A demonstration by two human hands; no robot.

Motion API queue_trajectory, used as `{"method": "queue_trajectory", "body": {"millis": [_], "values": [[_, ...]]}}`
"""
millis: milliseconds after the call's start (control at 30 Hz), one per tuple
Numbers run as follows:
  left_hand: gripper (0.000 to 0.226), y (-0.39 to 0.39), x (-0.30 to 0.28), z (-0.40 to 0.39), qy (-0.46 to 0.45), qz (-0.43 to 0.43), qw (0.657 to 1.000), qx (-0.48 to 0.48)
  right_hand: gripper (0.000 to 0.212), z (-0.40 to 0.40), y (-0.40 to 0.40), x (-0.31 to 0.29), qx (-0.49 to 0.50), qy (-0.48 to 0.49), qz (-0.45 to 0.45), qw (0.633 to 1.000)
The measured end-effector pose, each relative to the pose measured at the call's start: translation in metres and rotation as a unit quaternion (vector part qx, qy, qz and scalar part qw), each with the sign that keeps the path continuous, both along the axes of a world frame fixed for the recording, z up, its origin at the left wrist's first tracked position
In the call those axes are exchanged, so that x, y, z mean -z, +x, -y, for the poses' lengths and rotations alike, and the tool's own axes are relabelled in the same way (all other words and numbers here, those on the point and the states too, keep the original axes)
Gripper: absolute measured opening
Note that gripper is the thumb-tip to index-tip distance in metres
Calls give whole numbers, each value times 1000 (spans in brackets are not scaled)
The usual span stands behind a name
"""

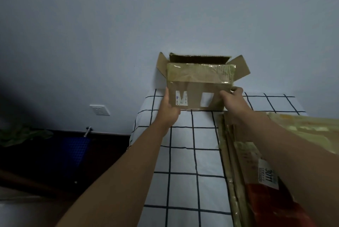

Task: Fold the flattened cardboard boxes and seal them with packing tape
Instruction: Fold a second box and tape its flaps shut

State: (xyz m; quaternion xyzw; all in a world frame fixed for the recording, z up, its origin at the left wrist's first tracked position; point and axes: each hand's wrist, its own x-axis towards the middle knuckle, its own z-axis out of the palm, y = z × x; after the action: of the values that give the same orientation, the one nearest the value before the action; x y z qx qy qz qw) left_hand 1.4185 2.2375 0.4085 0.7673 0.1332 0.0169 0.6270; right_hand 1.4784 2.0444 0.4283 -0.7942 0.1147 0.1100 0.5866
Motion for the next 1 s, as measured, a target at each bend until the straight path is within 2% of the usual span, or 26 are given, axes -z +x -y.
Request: {"method": "queue_trajectory", "body": {"millis": [167,267,333,367,467,567,733,800,867,1000], "values": [[80,10,17,-1,38,5,999,-13,41,-4,5,9,33,-1,13,999],[61,10,18,5,11,39,999,-2,41,-4,6,8,89,3,47,995],[58,11,18,12,13,35,999,11,42,-2,8,6,115,0,64,991],[60,11,18,15,13,25,999,20,45,-1,10,7,120,-7,65,991],[84,8,17,20,31,-11,999,37,53,5,12,8,123,-34,40,991],[88,7,15,20,31,-36,998,41,51,10,13,6,113,-15,12,993],[84,-6,1,37,57,-21,998,22,65,15,-3,-16,125,-4,-6,992],[76,-17,-10,52,80,-13,997,14,62,18,-22,-30,95,-15,23,995],[67,-29,-23,72,95,-22,995,27,50,28,-44,-44,22,-48,66,996],[54,-69,-55,125,148,-18,982,113,28,74,-94,-69,-99,-179,156,966]]}}
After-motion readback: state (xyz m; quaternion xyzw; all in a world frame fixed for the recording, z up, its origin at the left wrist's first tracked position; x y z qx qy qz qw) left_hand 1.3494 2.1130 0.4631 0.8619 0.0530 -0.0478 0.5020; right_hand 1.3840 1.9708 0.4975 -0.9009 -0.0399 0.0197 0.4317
